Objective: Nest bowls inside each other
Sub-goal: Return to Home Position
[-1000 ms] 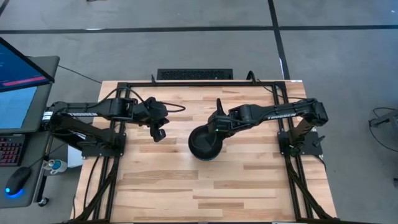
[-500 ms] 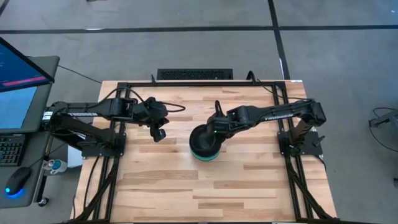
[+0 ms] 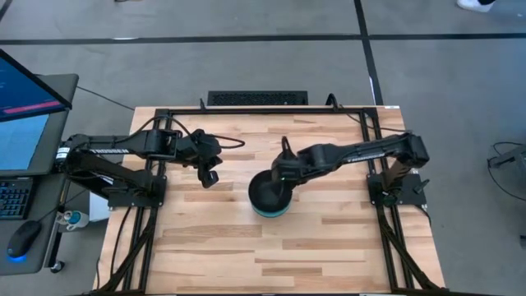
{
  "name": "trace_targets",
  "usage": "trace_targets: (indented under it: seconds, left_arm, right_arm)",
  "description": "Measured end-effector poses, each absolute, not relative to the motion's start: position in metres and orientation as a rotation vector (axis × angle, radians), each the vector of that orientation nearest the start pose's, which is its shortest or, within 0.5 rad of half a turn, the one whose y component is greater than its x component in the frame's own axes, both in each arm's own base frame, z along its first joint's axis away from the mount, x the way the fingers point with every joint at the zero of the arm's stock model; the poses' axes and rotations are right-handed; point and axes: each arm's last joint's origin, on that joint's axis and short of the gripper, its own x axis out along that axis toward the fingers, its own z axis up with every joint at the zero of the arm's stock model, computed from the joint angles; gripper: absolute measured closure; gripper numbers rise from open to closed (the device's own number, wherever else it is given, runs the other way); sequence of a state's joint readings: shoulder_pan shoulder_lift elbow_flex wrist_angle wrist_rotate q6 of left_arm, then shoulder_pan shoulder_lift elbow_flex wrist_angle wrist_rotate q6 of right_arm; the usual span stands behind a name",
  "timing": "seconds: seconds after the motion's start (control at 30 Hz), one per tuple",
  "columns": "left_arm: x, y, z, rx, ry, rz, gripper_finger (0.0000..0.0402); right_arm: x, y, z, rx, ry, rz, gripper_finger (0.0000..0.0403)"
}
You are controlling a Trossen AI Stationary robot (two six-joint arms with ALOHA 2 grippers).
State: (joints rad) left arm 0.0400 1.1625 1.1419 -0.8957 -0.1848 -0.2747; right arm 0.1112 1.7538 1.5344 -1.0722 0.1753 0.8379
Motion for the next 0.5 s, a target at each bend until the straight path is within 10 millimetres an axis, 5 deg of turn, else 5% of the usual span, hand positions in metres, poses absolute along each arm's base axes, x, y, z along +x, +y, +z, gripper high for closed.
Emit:
trace_targets:
  seconds: [0.5]
  left_arm:
    - [0.219,0.014,0.326,-0.177,0.868,0.325,0.04]
  right_arm:
    - [0.329,0.025,0.297,0.43,1.058,-0.694,0.0197]
